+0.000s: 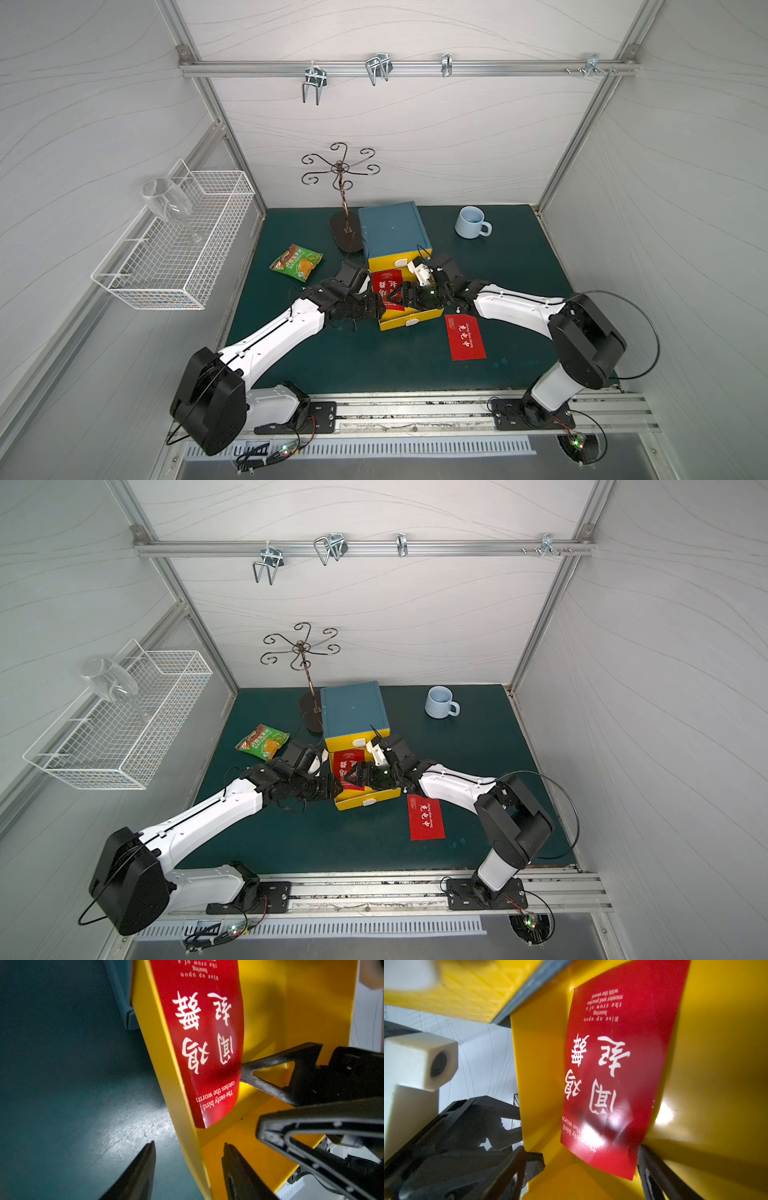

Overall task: Take the postcards out of the drawer
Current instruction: Pick up the postcard from the drawer.

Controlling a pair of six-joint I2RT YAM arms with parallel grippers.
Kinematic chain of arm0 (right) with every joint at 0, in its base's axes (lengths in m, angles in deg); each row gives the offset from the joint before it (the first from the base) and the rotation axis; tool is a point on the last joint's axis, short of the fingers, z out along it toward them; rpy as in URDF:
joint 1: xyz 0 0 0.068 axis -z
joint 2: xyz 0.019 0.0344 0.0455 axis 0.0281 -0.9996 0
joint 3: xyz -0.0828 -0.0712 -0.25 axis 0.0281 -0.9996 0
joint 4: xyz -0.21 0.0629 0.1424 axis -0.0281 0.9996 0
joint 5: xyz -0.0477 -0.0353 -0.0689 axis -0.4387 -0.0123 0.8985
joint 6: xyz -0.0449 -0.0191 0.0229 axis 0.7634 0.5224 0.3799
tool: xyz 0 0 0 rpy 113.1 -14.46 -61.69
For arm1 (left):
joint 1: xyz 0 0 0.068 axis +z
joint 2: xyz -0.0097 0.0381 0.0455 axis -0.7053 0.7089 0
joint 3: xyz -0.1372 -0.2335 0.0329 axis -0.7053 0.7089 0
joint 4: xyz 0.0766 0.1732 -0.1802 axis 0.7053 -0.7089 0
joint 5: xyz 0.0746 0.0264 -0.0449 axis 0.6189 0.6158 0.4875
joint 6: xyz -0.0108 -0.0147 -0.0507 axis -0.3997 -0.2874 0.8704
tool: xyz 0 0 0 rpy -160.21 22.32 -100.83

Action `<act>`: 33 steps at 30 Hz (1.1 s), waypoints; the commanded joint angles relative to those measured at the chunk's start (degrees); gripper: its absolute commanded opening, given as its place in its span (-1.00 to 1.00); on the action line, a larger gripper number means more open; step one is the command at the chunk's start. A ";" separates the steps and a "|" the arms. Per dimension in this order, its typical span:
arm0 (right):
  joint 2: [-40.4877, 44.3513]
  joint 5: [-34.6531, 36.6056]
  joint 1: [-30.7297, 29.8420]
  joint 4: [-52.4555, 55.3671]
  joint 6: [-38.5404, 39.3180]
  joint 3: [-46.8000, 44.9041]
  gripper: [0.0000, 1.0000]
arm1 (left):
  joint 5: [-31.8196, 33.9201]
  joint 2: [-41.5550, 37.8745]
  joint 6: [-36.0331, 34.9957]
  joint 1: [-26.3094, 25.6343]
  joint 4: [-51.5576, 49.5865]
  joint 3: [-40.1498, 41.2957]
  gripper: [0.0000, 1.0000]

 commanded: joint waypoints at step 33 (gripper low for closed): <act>5.00 -1.81 2.72 -11.25 -4.85 -2.50 0.41 | -0.32 0.70 -0.13 -0.19 2.29 -2.01 0.13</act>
